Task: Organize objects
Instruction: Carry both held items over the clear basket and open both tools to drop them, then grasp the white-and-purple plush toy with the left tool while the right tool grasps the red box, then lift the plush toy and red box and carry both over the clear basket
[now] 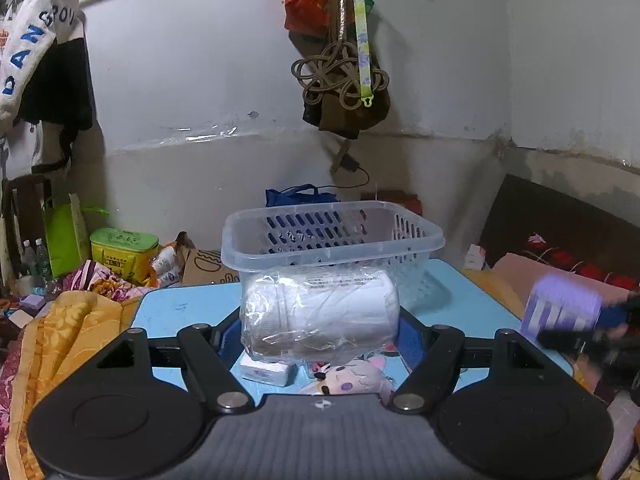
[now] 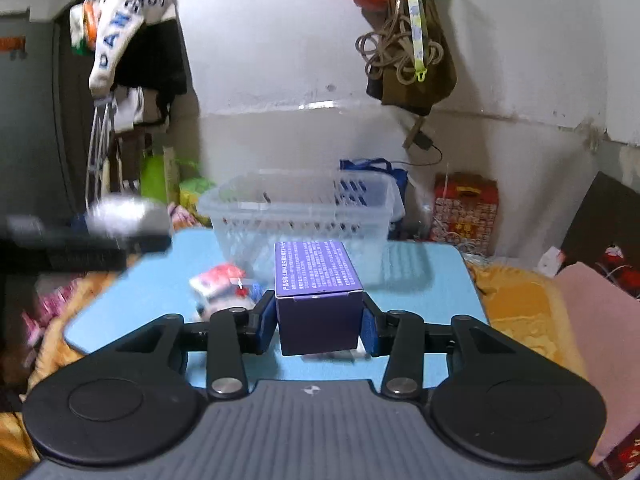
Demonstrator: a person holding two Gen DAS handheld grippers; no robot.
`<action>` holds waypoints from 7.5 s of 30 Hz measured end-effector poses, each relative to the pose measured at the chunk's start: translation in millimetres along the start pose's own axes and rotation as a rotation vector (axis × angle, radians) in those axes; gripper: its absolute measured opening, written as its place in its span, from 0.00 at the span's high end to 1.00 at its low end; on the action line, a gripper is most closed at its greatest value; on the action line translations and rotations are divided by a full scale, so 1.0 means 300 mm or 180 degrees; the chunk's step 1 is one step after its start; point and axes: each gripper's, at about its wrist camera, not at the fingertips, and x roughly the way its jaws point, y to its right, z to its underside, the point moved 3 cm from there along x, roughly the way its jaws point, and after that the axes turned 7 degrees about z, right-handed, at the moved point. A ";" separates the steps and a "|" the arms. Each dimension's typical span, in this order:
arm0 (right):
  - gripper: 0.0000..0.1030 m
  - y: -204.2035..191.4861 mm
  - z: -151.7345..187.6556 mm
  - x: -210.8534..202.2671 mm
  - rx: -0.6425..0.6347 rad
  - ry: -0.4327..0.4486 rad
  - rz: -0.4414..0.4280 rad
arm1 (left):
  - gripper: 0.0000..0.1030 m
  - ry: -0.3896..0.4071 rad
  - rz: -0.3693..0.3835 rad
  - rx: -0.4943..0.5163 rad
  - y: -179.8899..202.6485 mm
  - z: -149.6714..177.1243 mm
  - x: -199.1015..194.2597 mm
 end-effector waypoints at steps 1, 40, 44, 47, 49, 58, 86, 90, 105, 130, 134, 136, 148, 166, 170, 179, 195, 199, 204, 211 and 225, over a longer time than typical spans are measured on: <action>0.56 0.004 -0.010 0.004 0.0042 0.0021 -0.0029 | 0.25 0.0010 -0.0016 0.0017 -0.004 -0.002 0.004; 0.56 0.054 -0.282 0.620 -0.0179 -0.0099 0.0029 | 0.25 -0.0011 0.0001 -0.0293 -0.180 -0.310 0.531; 0.56 0.033 -0.298 0.698 -0.0325 -0.0150 0.0168 | 0.25 -0.0043 -0.0069 -0.0270 -0.204 -0.287 0.607; 0.56 0.019 -0.292 0.734 -0.0375 -0.0199 0.0176 | 0.25 -0.0107 -0.0120 -0.0258 -0.216 -0.269 0.661; 0.56 0.011 -0.287 0.753 -0.0397 -0.0237 0.0171 | 0.25 -0.0122 -0.0122 -0.0284 -0.227 -0.266 0.686; 0.01 0.010 -0.309 0.702 -0.0516 0.0101 0.0445 | 0.00 0.0126 -0.0353 -0.0191 -0.218 -0.277 0.664; 0.00 0.033 0.189 0.238 0.0172 -0.0066 0.0093 | 0.00 -0.0113 0.0014 -0.0234 -0.106 0.165 0.137; 0.00 0.032 0.216 0.256 0.0172 -0.0136 0.0097 | 0.00 -0.0201 0.0101 -0.0061 -0.032 0.188 0.159; 0.02 -0.014 0.304 0.223 -0.0064 0.0013 0.0016 | 0.02 -0.0480 -0.0118 -0.0102 0.016 0.246 0.316; 0.29 -0.114 0.268 0.348 -0.0148 0.0074 0.0250 | 0.17 -0.0330 -0.0037 0.0012 -0.088 0.270 0.246; 0.34 -0.119 0.264 0.397 -0.0108 -0.0107 0.0321 | 0.17 -0.0307 -0.0012 0.0017 -0.089 0.266 0.240; 0.33 -0.127 0.266 0.407 -0.0209 -0.0090 0.0383 | 0.17 -0.0293 0.0009 0.0012 -0.088 0.265 0.236; 0.45 -0.148 0.278 0.389 -0.0690 -0.0125 0.0465 | 0.17 -0.0260 0.0088 -0.0088 -0.113 0.266 0.208; 0.45 -0.015 0.229 0.249 -0.0105 0.0003 0.0010 | 0.17 -0.0250 0.0139 0.0061 -0.047 0.257 0.220; 0.45 0.015 0.228 0.237 -0.0016 0.0029 -0.0052 | 0.17 -0.0292 0.0127 0.0070 -0.033 0.261 0.234; 0.45 0.056 0.218 0.212 0.0132 0.0083 -0.0141 | 0.17 -0.0261 0.0185 0.0113 0.036 0.238 0.240; 0.45 0.148 0.219 0.198 0.0283 -0.0038 -0.0156 | 0.17 -0.0169 0.0234 0.0320 0.116 0.168 0.262; 0.45 0.146 0.202 0.172 0.0221 0.0033 -0.0103 | 0.17 -0.0159 0.0280 0.0215 0.107 0.144 0.283; 0.45 0.132 0.140 0.151 0.0339 0.0184 -0.0155 | 0.17 -0.0068 0.0316 0.0345 0.100 0.175 0.205; 0.45 0.061 0.042 0.192 0.0362 0.0310 -0.0281 | 0.17 -0.0029 0.0281 -0.0055 -0.044 0.148 0.129; 0.45 0.050 -0.253 0.368 0.0052 0.0465 -0.0021 | 0.17 0.0540 0.0125 -0.0296 -0.142 -0.245 0.216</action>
